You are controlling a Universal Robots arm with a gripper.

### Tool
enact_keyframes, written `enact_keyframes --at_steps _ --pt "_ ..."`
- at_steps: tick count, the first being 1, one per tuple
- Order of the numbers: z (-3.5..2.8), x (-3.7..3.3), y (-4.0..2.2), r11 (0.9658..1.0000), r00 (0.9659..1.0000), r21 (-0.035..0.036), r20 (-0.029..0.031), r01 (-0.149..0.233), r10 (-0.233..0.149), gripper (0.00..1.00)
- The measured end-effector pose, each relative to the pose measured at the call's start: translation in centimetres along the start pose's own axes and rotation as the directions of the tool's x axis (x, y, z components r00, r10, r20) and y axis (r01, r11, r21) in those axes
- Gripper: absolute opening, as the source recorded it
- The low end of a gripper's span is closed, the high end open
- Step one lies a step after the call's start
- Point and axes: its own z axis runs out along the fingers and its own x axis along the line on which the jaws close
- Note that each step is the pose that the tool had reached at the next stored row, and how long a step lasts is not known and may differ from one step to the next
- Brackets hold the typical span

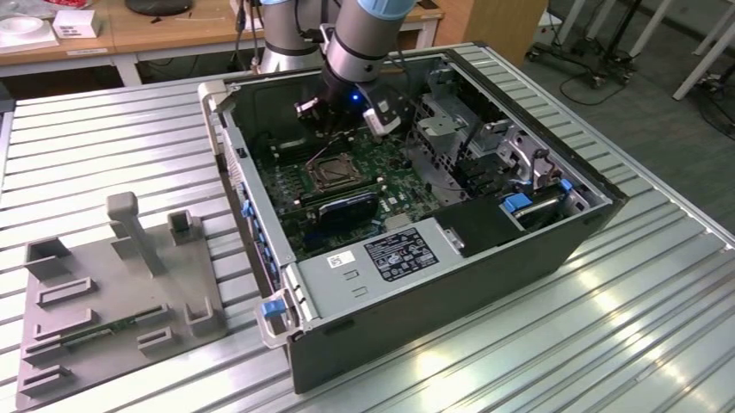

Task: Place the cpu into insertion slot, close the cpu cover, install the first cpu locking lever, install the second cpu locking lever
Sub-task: 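Install the first cpu locking lever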

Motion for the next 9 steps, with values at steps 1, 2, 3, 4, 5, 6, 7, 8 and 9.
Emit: enact_keyframes --at_steps 1,2,3,4,5,6,7,8,9 --pt "0.06 -0.02 -0.02 1.0000 1.0000 -0.0016 0.0000 0.000 0.000 0.11" --pt "0.14 -0.04 -0.04 1.0000 1.0000 -0.0028 -0.0001 0.000 0.000 0.11" --pt "0.20 -0.07 -0.06 1.0000 1.0000 -0.0032 -0.0002 0.000 0.000 0.11" --pt "0.25 -0.09 -0.08 1.0000 1.0000 -0.0032 -0.0003 0.000 0.000 0.11" --pt "0.30 -0.11 -0.09 1.0000 1.0000 -0.0033 -0.0003 0.000 0.000 0.11" --pt "0.35 -0.13 -0.11 1.0000 1.0000 -0.0032 -0.0003 0.000 0.000 0.11" --pt "0.42 -0.16 -0.13 1.0000 1.0000 -0.0031 -0.0003 0.000 0.000 0.11" --pt "0.48 -0.20 -0.14 1.0000 1.0000 -0.0031 -0.0004 0.000 0.000 0.11" --pt "0.53 -0.26 -0.16 1.0000 1.0000 -0.0031 -0.0004 0.000 0.000 0.11"
